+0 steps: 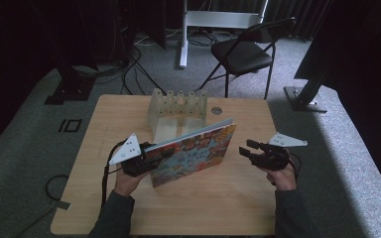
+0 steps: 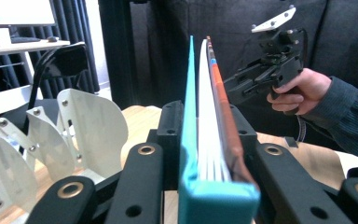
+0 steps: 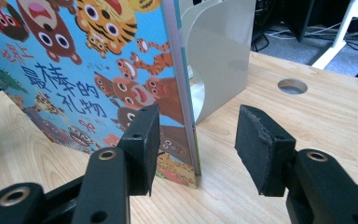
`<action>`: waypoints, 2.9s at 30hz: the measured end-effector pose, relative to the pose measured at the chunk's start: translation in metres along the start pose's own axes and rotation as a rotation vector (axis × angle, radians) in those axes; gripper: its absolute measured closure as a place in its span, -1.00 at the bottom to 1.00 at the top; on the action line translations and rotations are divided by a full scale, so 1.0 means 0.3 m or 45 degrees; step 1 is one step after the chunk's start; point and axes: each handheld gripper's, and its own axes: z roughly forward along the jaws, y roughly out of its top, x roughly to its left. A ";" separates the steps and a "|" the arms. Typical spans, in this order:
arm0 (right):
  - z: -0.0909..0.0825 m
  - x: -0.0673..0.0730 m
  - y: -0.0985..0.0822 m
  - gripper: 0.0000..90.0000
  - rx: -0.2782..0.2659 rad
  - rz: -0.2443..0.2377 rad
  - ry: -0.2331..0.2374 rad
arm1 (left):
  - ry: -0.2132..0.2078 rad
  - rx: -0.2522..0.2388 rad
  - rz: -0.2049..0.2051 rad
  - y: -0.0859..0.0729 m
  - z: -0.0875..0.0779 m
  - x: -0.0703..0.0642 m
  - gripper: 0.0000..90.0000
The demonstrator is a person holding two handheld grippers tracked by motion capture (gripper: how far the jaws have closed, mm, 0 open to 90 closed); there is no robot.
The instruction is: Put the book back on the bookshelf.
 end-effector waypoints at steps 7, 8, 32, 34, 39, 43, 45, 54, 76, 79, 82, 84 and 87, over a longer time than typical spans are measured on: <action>0.008 -0.004 -0.025 0.09 0.022 0.007 -0.015 | -0.035 -0.004 0.001 -0.007 0.017 0.000 0.59; 0.009 -0.005 -0.030 0.09 0.027 0.009 -0.018 | -0.038 -0.003 -0.002 -0.008 0.019 0.000 0.59; 0.027 -0.065 -0.156 0.04 0.123 0.106 -0.107 | -0.055 0.006 0.053 -0.008 0.035 -0.012 0.67; 0.030 -0.069 -0.165 0.04 0.128 0.115 -0.109 | -0.056 0.006 0.069 -0.008 0.035 -0.016 0.69; 0.037 -0.078 -0.185 0.04 0.140 0.128 -0.122 | -0.041 0.008 0.087 -0.007 0.035 -0.032 0.77; 0.041 -0.083 -0.200 0.04 0.157 0.134 -0.149 | -0.009 0.005 0.087 -0.008 0.035 -0.049 0.78; 0.043 -0.087 -0.207 0.04 0.168 0.128 -0.169 | 0.010 0.002 0.085 -0.009 0.037 -0.059 0.79; 0.059 -0.103 -0.238 0.04 0.215 0.133 -0.224 | 0.008 -0.003 0.082 -0.010 0.040 -0.061 0.78; 0.096 -0.127 -0.295 -0.08 0.318 0.111 -0.334 | 0.074 -0.034 0.087 -0.020 0.044 -0.084 0.79; 0.104 -0.125 -0.300 -0.09 0.344 0.088 -0.355 | 0.090 -0.039 0.089 -0.022 0.045 -0.091 0.79; 0.109 -0.124 -0.303 -0.10 0.357 0.081 -0.369 | 0.103 -0.038 0.095 -0.022 0.042 -0.098 0.79; 0.110 -0.125 -0.305 -0.11 0.358 0.082 -0.376 | 0.112 -0.036 0.096 -0.022 0.039 -0.103 0.79; 0.112 -0.131 -0.314 -0.12 0.365 0.086 -0.385 | 0.128 -0.033 0.097 -0.023 0.033 -0.108 0.79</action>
